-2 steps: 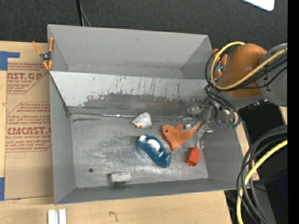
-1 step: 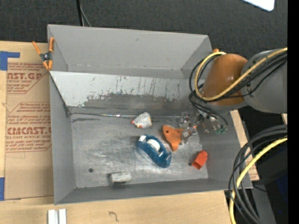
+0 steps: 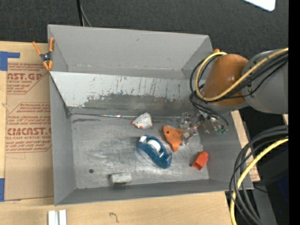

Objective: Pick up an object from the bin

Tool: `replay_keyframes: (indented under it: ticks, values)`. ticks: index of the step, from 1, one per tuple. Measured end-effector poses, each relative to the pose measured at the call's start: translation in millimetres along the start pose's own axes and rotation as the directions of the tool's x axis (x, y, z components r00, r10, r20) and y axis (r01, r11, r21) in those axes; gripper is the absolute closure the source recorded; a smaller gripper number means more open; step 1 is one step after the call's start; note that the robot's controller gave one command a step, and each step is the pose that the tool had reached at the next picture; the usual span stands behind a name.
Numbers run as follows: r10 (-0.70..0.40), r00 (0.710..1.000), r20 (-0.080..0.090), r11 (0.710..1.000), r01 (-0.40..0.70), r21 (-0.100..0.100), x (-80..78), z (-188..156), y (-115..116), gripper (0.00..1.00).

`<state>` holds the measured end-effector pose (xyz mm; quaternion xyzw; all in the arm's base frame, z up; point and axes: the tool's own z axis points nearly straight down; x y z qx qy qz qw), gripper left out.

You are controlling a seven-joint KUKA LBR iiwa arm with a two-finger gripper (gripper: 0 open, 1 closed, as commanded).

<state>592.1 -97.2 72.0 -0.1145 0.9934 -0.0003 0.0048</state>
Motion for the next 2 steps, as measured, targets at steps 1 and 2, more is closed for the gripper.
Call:
replay_keyframes:
  ticks: [1,2]
  values:
    - [-0.141,0.99,-0.01,0.99,0.141,-0.004,11.1,-12.2,3.9,1.0]
    - [-0.164,0.986,-0.001,0.986,0.164,0.001,28.7,-196.5,7.6,1.0]
